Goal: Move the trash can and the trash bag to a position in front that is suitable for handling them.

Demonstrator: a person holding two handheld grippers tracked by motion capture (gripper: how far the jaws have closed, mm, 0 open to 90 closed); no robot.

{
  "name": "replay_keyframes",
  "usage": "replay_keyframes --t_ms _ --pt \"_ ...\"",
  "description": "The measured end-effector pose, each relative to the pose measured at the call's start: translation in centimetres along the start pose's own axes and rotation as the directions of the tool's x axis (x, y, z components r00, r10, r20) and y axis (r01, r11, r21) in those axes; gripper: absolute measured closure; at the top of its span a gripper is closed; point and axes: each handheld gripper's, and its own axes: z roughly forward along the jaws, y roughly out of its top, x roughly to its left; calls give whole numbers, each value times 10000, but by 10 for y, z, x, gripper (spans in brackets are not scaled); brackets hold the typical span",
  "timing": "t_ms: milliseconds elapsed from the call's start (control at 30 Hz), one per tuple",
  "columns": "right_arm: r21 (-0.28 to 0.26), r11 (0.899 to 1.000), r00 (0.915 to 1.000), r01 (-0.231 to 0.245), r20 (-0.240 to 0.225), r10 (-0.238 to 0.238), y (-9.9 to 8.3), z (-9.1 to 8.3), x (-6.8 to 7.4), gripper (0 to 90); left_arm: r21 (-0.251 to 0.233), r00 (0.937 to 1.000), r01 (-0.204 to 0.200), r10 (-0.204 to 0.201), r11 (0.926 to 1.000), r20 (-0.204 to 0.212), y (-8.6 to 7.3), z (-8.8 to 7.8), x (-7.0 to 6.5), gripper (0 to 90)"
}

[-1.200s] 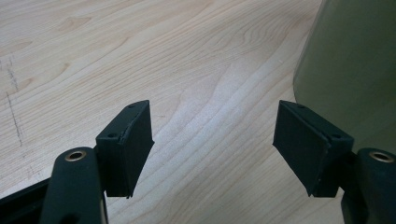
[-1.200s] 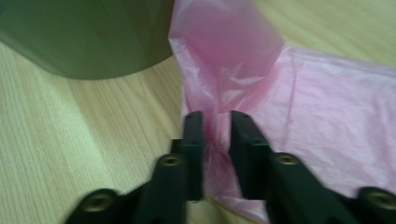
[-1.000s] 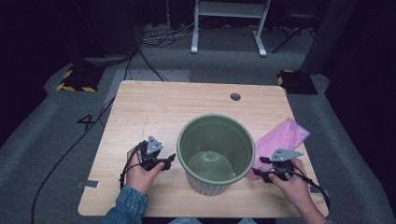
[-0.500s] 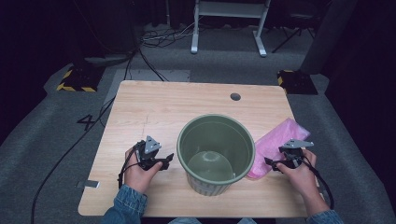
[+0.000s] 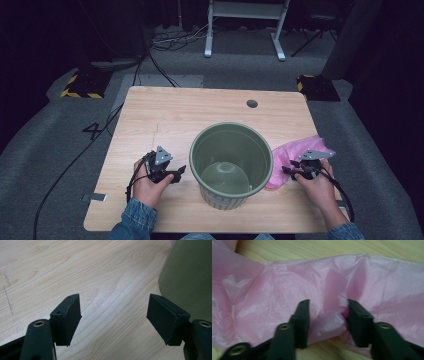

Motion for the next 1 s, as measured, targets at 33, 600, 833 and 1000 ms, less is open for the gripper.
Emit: replay_keyframes --t_ms 33,600,833,1000 --pt "-55 10000 10000 24 -81 -24 0 1 0 742 -9 10000 3 -3 10000 -3 0 0 1 275" --pt "-2344 9721 9986 32 -500 -153 29 -30 -6 884 -31 9999 140 -140 9999 -49 -3 -4 8 272" --pt "-2965 9550 9961 70 -820 -327 50 -59 -12 884 -68 9998 191 -191 9998 -82 -4 -6 10 272" --pt "-3250 9456 9949 106 -916 -427 62 -79 -16 884 -104 9998 166 -167 9998 -73 -4 -7 10 272"
